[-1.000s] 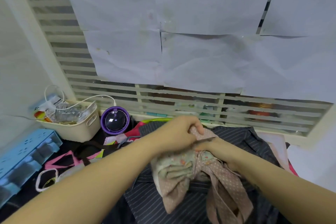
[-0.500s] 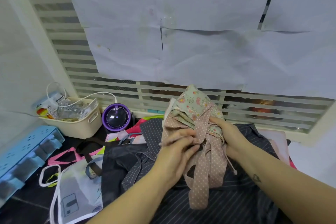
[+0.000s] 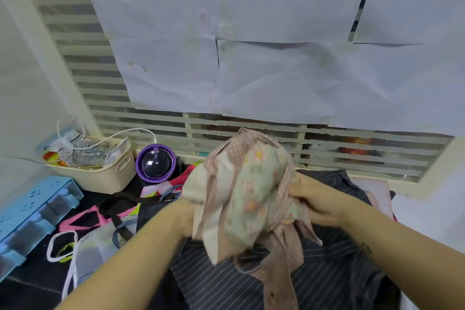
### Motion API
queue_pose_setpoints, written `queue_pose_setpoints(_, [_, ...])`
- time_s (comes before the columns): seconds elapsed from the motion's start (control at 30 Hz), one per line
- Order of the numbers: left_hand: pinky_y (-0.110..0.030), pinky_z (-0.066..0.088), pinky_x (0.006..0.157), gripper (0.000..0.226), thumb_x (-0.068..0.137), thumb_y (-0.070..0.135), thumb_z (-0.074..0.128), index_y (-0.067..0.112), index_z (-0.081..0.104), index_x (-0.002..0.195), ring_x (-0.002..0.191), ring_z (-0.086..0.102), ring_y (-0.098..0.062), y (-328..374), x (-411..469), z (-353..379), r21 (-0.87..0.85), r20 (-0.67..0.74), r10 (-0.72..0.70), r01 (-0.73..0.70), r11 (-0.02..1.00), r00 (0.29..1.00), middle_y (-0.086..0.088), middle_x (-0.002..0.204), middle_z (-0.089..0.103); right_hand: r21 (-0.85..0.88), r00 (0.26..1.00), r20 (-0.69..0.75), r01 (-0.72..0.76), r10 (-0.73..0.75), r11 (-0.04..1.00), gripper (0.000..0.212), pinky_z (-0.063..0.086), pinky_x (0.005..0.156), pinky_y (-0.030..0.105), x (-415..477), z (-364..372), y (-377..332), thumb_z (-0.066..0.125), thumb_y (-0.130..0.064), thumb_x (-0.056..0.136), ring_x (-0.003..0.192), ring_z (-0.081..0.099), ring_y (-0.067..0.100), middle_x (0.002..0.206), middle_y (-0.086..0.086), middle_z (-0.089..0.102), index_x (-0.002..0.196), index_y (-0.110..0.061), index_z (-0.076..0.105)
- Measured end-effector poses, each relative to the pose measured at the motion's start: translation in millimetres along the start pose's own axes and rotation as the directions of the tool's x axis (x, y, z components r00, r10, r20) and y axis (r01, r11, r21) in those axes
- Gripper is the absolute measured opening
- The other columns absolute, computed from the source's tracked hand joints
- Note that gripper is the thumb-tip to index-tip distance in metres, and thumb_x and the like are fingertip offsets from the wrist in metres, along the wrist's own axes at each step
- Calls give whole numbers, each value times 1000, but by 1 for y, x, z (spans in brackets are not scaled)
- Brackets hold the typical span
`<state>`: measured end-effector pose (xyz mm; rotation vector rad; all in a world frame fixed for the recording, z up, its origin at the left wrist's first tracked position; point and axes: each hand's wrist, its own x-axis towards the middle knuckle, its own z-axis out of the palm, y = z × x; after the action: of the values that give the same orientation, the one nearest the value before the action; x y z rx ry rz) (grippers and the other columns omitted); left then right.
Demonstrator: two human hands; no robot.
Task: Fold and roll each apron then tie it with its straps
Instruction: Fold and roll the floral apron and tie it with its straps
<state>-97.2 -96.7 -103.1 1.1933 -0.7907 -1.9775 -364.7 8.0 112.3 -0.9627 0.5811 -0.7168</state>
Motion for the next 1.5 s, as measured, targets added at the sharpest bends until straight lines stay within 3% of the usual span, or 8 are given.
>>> queue_pose_setpoints(0.2, [-21, 50, 79, 7, 89, 26, 66, 20, 68, 85, 80, 64, -2, 106, -155, 114, 703, 167, 9, -125, 700, 986, 11, 81, 69, -850, 991, -3, -74, 137, 521, 17, 53, 89, 39, 2, -8, -8, 66, -5, 84, 96, 67, 18, 100, 3, 72, 98, -13, 68])
queue_pose_setpoints(0.27, [-24, 50, 76, 32, 98, 36, 49, 23, 69, 76, 74, 64, -10, 107, -169, 136, 721, 125, 59, -131, 681, 990, 6, 73, 70, -915, 993, -87, -112, 82, 387, 15, 51, 86, 28, 10, -19, 8, 68, -12, 83, 90, 63, 6, 95, -7, 69, 88, -26, 68])
queue_pose_setpoints(0.53, [-23, 43, 70, 42, 100, 41, 35, 28, 71, 82, 72, 61, -2, 9, -162, 120, 621, -157, 256, -106, 776, 954, 11, 74, 70, -532, 795, -598, -486, 98, 694, 21, 44, 51, 21, 15, -44, 111, 52, -14, 95, 58, 54, 7, 68, 1, 61, 79, -7, 64])
queue_pose_setpoints(0.73, [-18, 25, 102, 85, 83, 58, 57, 27, 17, 151, 124, 30, -1, -41, -145, 126, 840, 28, 285, -178, 513, 958, 15, 132, 27, -406, 683, -703, -613, 197, 677, 35, 48, 88, 39, 10, -43, 171, 41, -2, 98, 74, 51, 17, 74, -1, 49, 69, -20, 47])
queue_pose_setpoints(0.9, [-33, 37, 106, 118, 59, 77, 64, 35, 2, 151, 125, 36, -15, -67, -132, 133, 922, 136, 257, -217, 320, 957, 9, 133, 24, -364, 628, -773, -553, 88, 750, 32, 46, 50, 13, -3, -47, 176, 36, -7, 100, 68, 49, 10, 76, -1, 50, 72, -18, 46])
queue_pose_setpoints(1.23, [-41, 41, 100, 68, 79, 48, 61, 30, 36, 139, 119, 43, -28, -70, -88, 160, 925, -138, 351, -7, 380, 926, -5, 123, 37, -818, 805, -574, -559, 146, -134, 36, 47, 73, 34, -45, -43, 151, 35, -32, 103, 91, 57, 21, 91, 1, 58, 68, -27, 46])
queue_pose_setpoints(1.4, [-39, 40, 97, 62, 83, 42, 61, 24, 36, 137, 116, 43, -30, -76, -82, 165, 967, -131, 366, 38, 252, 921, -9, 125, 37, -829, 852, -493, -397, 178, -393, 36, 46, 68, 33, -70, -29, 115, 28, -43, 103, 75, 49, 20, 70, -7, 40, 81, -22, 46])
queue_pose_setpoints(1.5, [-37, 41, 97, 62, 84, 42, 62, 23, 34, 136, 116, 44, -28, -82, -83, 171, 987, -122, 388, 72, 141, 914, -9, 127, 38, -889, 934, -329, -258, 136, -379, 27, 49, 84, 34, -64, -20, 106, 37, -37, 102, 104, 48, 19, 109, -4, 49, 108, -24, 60])
